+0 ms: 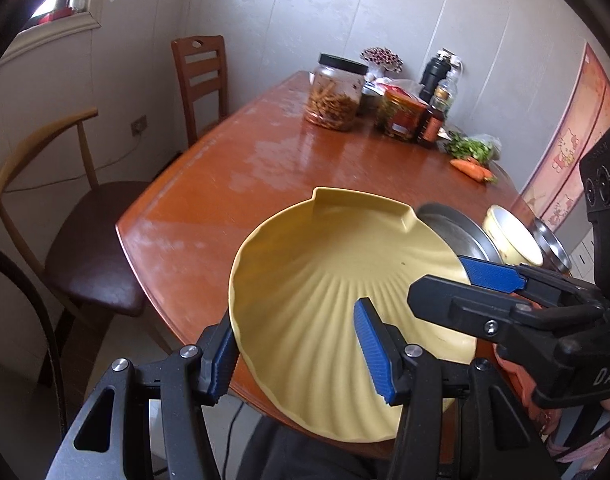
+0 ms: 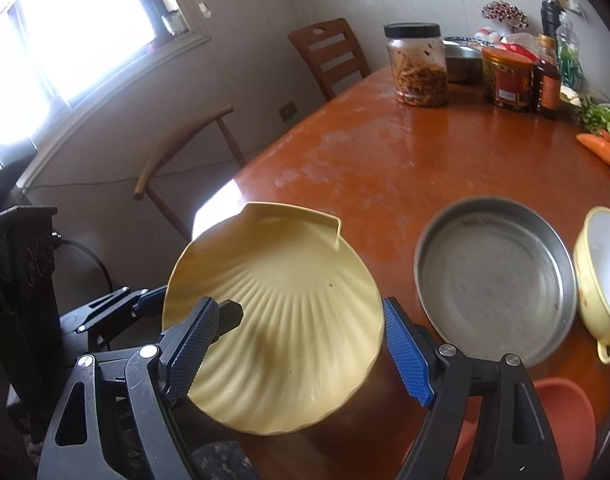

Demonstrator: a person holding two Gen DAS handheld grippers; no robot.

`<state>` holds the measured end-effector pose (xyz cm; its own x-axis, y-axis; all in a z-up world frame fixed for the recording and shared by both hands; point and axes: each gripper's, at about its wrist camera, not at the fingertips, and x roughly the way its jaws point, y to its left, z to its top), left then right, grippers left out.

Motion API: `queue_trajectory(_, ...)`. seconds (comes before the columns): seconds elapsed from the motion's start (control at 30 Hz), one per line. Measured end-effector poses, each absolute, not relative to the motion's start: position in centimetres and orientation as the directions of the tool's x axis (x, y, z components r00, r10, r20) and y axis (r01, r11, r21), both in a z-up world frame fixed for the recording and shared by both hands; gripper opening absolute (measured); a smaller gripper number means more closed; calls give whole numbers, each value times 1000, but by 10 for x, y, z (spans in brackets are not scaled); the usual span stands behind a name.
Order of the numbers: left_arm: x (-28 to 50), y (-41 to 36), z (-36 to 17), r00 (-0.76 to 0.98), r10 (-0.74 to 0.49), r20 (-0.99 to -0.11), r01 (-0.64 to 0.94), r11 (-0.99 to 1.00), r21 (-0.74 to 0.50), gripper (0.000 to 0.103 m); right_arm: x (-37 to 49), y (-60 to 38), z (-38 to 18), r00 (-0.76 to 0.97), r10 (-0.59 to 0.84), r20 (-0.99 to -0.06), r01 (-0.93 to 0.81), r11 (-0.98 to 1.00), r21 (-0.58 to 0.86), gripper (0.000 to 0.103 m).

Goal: Organize plates and bowls
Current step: 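Carry the yellow shell plate to the table edge by the window and release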

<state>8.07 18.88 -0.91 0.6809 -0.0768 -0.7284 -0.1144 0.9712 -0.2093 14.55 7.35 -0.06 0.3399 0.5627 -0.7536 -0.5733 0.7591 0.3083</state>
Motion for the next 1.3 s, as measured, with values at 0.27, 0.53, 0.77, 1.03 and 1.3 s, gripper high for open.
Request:
queue_trajectory(0.27, 109, 203, -15, 671, -65, -739, -123, 973, -196, 55, 166, 85, -7, 346, 575, -741, -516, 776, 362, 83)
queue_trajectory(0.53, 127, 211, -30, 654, -81, -752, -122, 970, -211, 55, 179, 84, -23, 318, 586, -746, -462, 783, 418, 83)
queue_trajectory(0.77, 131, 210, -35, 651, -76, -756, -122, 972, -203, 55, 181, 84, -25, 324, 584, -744, -456, 786, 418, 83)
queue_trajectory(1.03, 131, 206, -36, 651, -77, -755, -109, 975, -193, 55, 178, 81, -27, 336, 575, -746, -446, 795, 412, 83)
queue_trajectory(1.3, 134, 202, -36, 651, -60, -757, -113, 978, -175, 55, 179, 77, -28, 336, 580, -742, -431, 795, 426, 83)
